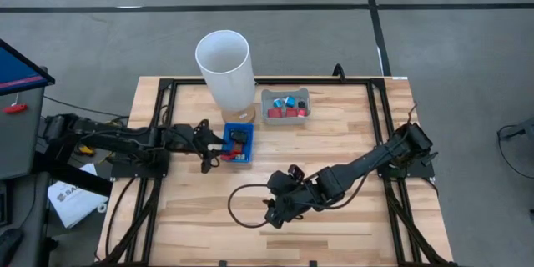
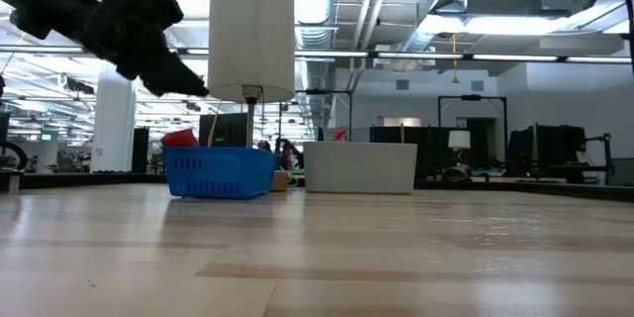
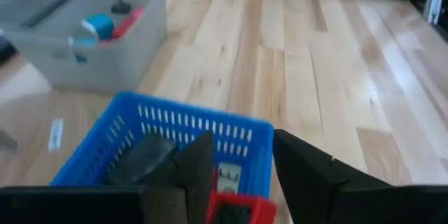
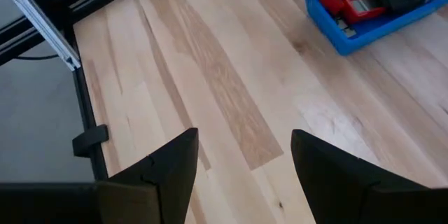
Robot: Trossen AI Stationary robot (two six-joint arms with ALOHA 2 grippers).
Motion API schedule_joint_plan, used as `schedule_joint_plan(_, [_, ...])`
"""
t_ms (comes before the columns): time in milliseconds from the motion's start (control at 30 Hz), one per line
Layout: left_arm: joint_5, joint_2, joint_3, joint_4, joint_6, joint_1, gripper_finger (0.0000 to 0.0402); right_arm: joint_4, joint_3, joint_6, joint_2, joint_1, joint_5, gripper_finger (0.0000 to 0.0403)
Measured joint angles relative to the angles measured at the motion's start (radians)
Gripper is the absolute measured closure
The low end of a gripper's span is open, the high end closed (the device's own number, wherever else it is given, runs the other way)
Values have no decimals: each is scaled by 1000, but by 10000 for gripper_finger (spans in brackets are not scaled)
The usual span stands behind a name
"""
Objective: Pick & Place Office items
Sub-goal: Return to Home Position
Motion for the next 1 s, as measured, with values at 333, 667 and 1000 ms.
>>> schedule_joint_plan(333, [86,-144,0,146,-23,0,224,-38,0,43,-112,24,161,182])
schedule_joint_plan(667, [105,-395,-142,12,-129,-6,223,-293,0,153,-325,99,372,182])
schedule_joint_plan(1000, [-4,-510,-168,45,-90,-8,222,-459,0,302,-433,135,486,182])
